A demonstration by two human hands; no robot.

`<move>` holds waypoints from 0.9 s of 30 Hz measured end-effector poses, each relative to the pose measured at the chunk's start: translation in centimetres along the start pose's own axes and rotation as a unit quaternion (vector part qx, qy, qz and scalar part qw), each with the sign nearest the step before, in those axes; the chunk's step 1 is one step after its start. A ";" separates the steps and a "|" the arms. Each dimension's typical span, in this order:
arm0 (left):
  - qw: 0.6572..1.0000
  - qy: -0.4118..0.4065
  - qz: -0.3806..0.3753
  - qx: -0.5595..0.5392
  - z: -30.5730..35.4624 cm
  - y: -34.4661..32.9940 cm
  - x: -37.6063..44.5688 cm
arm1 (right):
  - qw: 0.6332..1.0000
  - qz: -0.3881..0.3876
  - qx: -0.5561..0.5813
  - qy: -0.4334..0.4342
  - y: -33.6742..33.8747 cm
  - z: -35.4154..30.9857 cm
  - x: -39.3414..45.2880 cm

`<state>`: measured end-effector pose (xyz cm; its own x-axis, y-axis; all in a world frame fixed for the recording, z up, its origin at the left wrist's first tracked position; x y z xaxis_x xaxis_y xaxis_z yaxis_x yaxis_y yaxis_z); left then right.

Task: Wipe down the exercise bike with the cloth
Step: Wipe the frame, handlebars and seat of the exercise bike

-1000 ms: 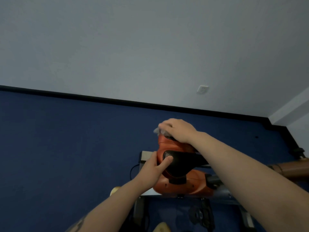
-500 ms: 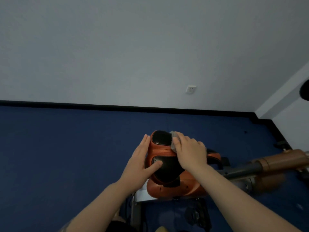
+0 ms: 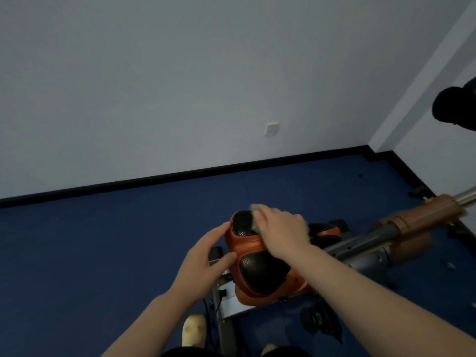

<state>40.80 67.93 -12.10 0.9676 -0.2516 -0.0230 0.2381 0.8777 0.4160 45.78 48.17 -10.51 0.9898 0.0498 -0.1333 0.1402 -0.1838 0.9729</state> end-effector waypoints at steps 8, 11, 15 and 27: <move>0.996 -0.045 -0.056 0.062 -1.0 3.3 2.9 | 0.998 0.044 0.040 0.028 -0.8 2.0 -1.8; 0.995 -0.063 -0.062 0.041 -0.9 3.2 3.9 | 0.995 0.075 0.010 -0.071 -1.0 1.3 -2.0; 0.991 -0.079 -0.108 0.029 -1.0 2.8 4.5 | 0.996 0.086 0.024 -0.014 -1.9 -3.2 -2.5; 0.986 -0.091 -0.138 -0.020 -1.1 5.2 8.4 | 0.999 0.036 0.025 0.014 -0.8 -2.9 -2.2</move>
<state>50.23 70.82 -11.18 0.8356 -0.5482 0.0351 0.4962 0.7806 0.3801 43.42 51.09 -10.49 0.9964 0.0624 -0.0575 0.0708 -0.2371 0.9689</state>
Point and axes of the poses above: each hand's wrist, its own x-axis towards the middle knuckle, its own y-axis out of the back of the hand, z = x × y, the point moved 1 cm from there along x, towards the middle knuckle, and after that the axes turned 2 degrees about z, right-handed, at the moved point
